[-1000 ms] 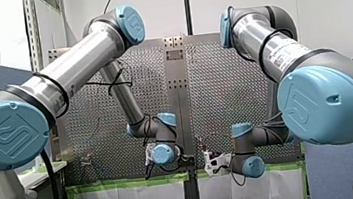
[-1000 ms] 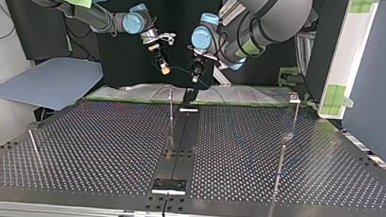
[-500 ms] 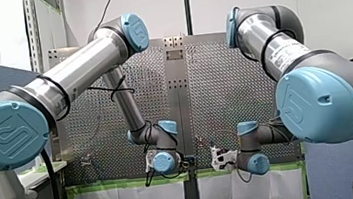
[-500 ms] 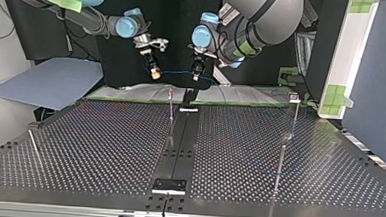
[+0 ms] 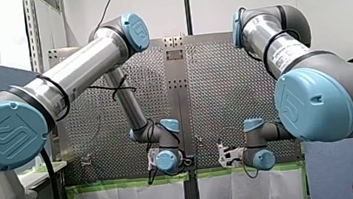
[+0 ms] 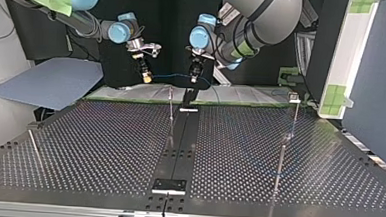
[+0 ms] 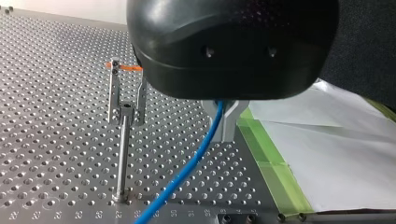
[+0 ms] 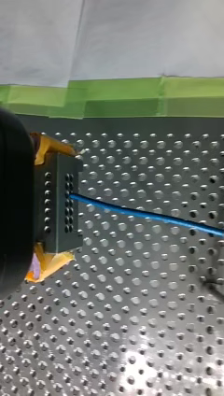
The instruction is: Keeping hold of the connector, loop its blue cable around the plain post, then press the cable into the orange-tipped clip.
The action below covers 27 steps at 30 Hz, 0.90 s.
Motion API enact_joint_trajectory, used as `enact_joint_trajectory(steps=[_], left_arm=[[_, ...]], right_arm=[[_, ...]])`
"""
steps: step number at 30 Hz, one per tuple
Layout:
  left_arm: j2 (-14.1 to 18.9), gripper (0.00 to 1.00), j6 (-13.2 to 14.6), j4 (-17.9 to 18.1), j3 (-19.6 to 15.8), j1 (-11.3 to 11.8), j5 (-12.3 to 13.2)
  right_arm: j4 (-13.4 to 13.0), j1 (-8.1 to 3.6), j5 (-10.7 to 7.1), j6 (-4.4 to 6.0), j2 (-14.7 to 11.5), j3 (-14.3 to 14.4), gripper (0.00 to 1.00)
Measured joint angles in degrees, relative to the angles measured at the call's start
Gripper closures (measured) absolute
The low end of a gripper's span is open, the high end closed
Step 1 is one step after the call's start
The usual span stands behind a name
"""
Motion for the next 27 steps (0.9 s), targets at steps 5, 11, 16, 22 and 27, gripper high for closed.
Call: enact_joint_trajectory(steps=[5,11,16,22,27], left_arm=[[0.0,0.99,-0.2,-0.52,0.44,-0.26,-0.32],[0.01,0.99,-0.84,-2.21,2.06,-0.92,0.46],[0.0,0.99,-1.12,-2.84,3.05,-1.15,0.88],[-0.02,0.99,-1.72,-3.91,4.6,-1.1,0.92],[-0.04,0.99,-1.85,-4.96,5.81,-0.89,1.01]], right_arm=[[0.67,-0.96,-0.02,0.05,0.0,-0.62,1.0],[2.34,-1.98,-0.01,-0.19,0.0,-1.83,1.0],[2.53,-2.72,-0.02,-0.05,0.0,-2.26,1.0],[3.05,-3.42,-0.07,0.15,0.0,-3.09,1.0],[4.1,-3.85,-0.05,-0.02,0.0,-3.99,1.0]])
